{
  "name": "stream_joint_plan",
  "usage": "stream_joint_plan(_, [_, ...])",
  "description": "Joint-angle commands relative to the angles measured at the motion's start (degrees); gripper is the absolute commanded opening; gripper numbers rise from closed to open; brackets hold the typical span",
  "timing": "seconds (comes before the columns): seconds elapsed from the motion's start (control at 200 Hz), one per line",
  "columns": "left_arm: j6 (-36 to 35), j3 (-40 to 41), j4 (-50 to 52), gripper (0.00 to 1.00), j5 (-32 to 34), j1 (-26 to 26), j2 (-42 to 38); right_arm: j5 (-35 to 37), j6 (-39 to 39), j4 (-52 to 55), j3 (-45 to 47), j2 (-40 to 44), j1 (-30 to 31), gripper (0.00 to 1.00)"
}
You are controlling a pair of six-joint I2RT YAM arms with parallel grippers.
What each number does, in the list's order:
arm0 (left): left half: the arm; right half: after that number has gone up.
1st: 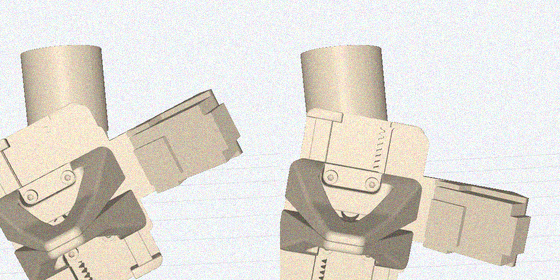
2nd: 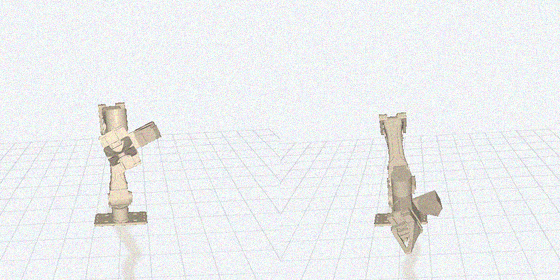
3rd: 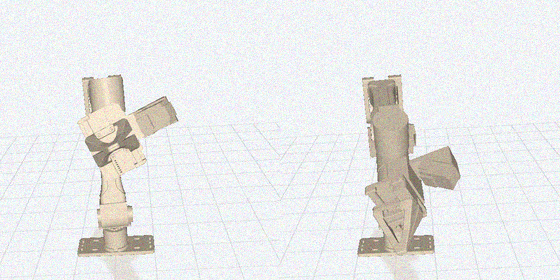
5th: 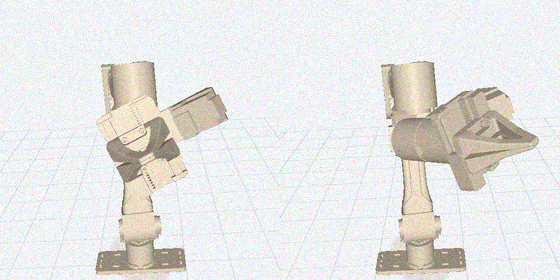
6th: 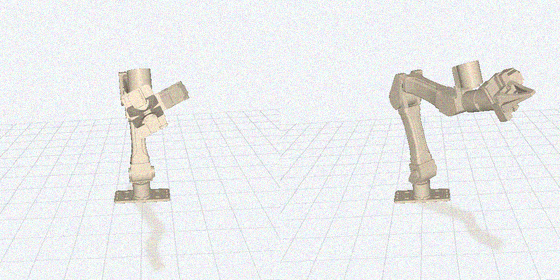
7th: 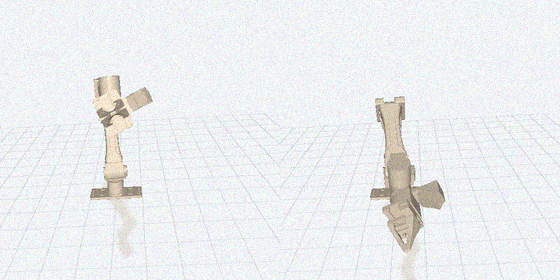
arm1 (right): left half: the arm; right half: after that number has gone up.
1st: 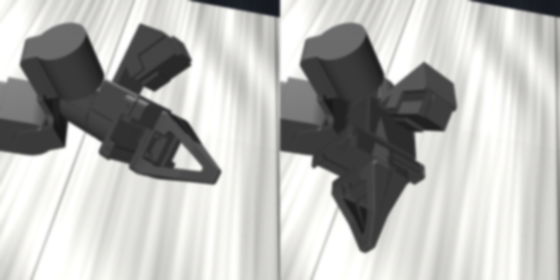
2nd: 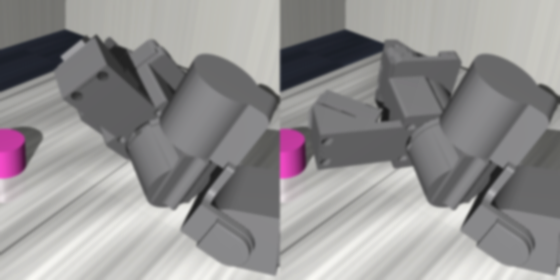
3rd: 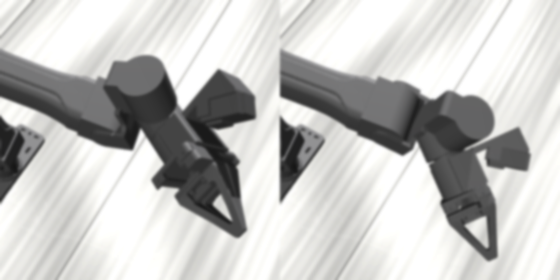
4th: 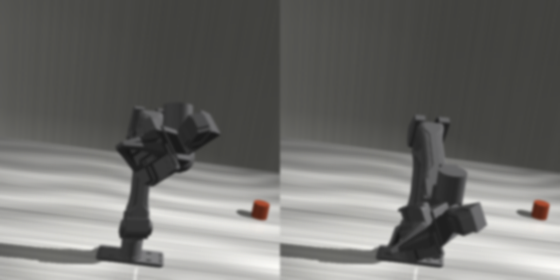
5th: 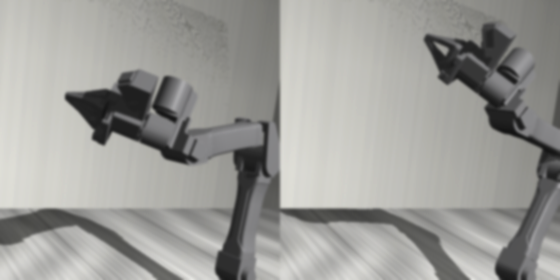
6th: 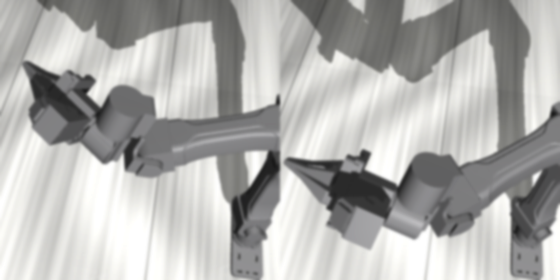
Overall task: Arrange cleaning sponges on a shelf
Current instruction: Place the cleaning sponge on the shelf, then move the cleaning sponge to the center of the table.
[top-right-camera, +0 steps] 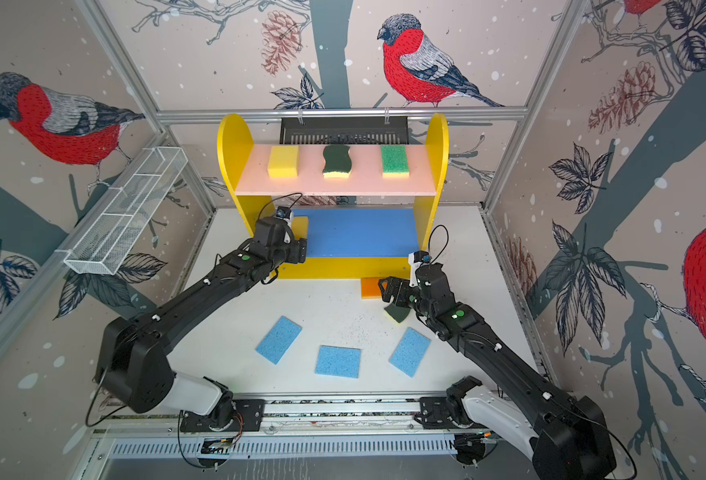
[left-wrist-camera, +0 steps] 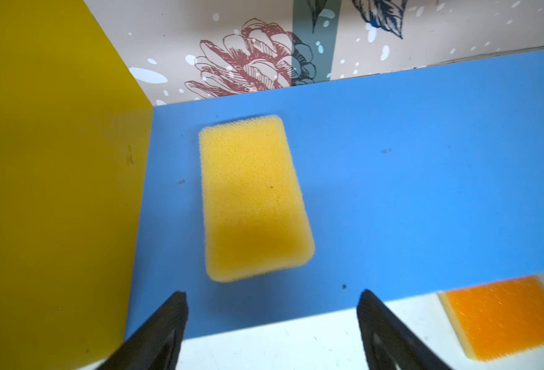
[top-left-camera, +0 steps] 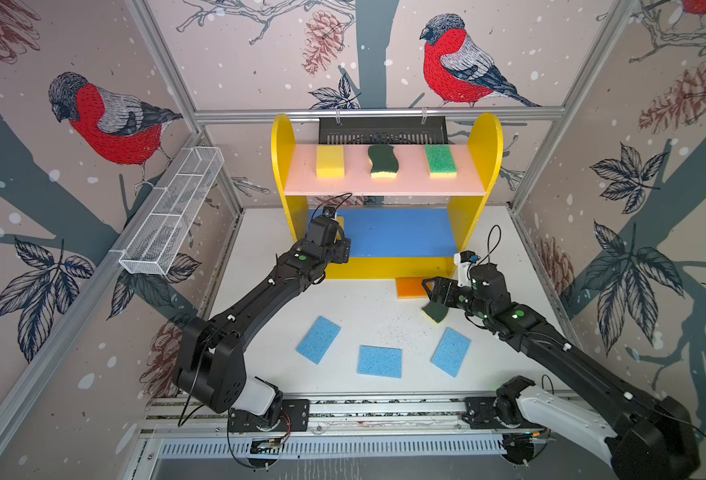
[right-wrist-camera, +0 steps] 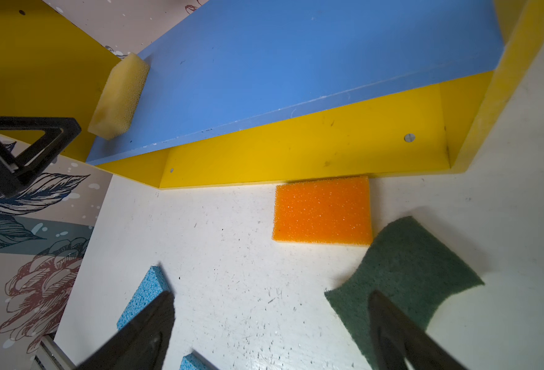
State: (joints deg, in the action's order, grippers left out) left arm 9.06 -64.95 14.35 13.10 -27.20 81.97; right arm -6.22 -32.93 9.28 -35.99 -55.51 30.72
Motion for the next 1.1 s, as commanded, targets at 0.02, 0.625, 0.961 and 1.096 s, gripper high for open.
stream_joint_plan(0.02, [0.3, 3.21, -0.2, 0.83, -2.99, -0.7, -4.92, 1.24, -0.71, 0.15, 0.61, 0.44, 0.73, 0.94])
stream_joint_plan(0.625, [9.47, 23.71, -4.62, 0.71, -7.19, -9.36, -20.98, 7.44, -4.07, 1.72, 4.5, 4.18, 5.83, 0.92])
stream_joint_plan(0.961, [24.91, 30.91, -23.4, 0.65, -6.63, -17.7, -15.09, 13.2, -6.34, 6.3, 7.31, 11.07, 5.93, 0.92])
stream_joint_plan(1.096, [30.06, 30.87, -29.81, 0.64, -5.08, -20.35, -8.42, 15.34, -6.4, 8.41, 7.69, 13.14, 5.93, 0.92])
